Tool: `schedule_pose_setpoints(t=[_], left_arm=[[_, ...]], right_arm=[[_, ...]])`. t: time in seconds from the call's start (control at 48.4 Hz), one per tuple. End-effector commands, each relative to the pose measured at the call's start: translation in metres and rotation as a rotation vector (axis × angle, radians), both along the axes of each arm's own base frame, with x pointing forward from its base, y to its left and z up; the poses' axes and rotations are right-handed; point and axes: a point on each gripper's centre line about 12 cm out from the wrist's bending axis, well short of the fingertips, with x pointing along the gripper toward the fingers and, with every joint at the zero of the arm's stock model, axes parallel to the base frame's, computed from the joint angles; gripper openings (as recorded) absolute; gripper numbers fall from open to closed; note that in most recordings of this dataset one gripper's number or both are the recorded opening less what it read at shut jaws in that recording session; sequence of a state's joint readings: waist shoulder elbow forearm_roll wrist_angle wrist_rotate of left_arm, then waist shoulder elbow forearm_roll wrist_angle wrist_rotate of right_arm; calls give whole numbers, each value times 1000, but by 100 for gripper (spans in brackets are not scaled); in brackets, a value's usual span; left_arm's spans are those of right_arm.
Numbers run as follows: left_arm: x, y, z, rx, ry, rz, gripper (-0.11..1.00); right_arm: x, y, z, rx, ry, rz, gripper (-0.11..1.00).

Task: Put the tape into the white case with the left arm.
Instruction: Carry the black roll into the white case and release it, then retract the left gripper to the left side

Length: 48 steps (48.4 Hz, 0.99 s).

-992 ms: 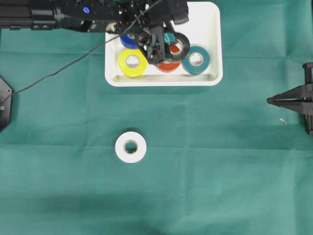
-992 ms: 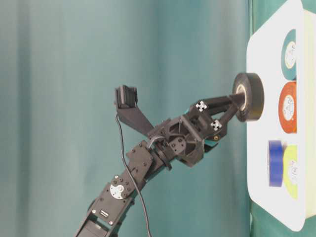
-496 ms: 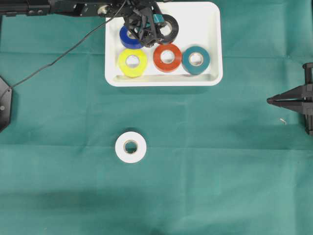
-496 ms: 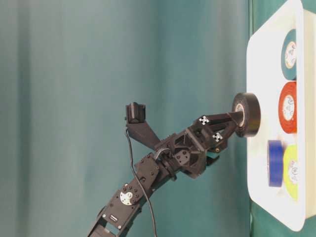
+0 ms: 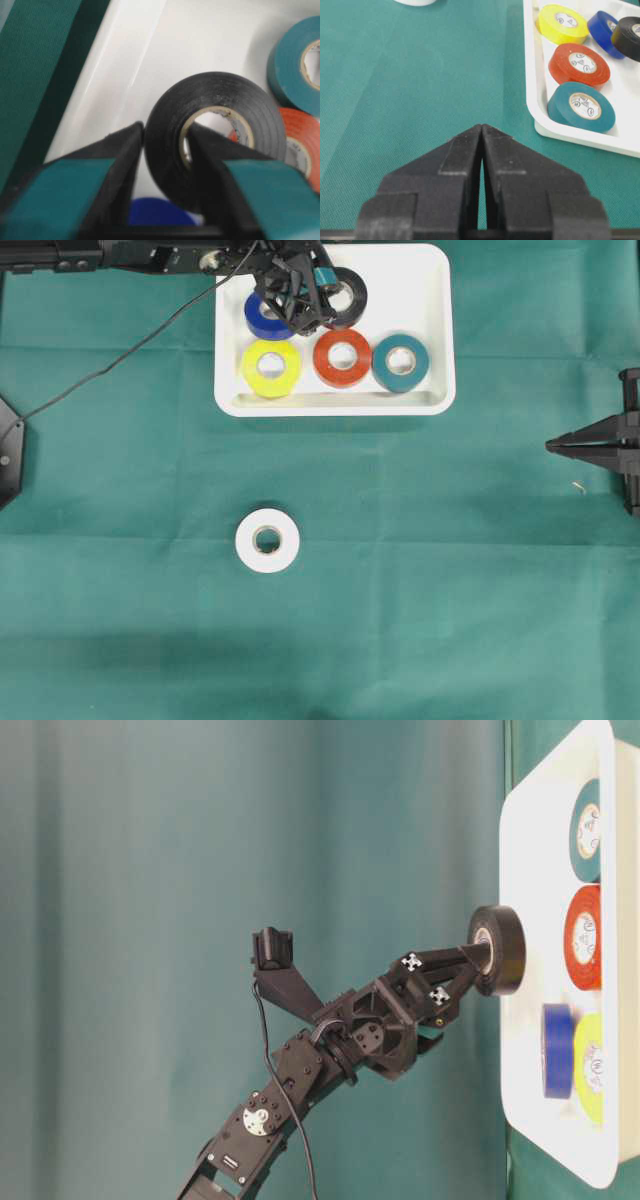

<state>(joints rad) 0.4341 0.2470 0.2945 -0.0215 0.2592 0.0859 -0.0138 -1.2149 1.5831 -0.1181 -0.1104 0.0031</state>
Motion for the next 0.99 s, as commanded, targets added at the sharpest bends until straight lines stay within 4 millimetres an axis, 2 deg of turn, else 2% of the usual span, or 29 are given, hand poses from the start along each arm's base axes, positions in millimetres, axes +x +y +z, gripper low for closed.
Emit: schedule_pose_setpoints(t=[0.0,0.124,0.207,0.455,0.579,0.744,0.971], left_arm=[[2,-4,17,18,-39,-9,45],[1,-6,15,16,-35,-12,81],[0,-6,15,17,-33,-13,95],[-1,-9,24,24,-52,-16,95],[-2,-19,30,27,-60,-35,94],[-6,-42,39,27,-72,-75,94],[-18,-89,55,28,-96,-167,94]], right_arm=[[2,0,5,-1,-15,2,-9],[2,0,5,-1,-15,2,-9],[2,0,5,-1,-15,2,-9],[2,0,4,-1,-14,2,-9],[2,0,4,-1,-14,2,-9],[2,0,4,-1,-14,2,-9],[2,0,4,-1,-14,2,-9]])
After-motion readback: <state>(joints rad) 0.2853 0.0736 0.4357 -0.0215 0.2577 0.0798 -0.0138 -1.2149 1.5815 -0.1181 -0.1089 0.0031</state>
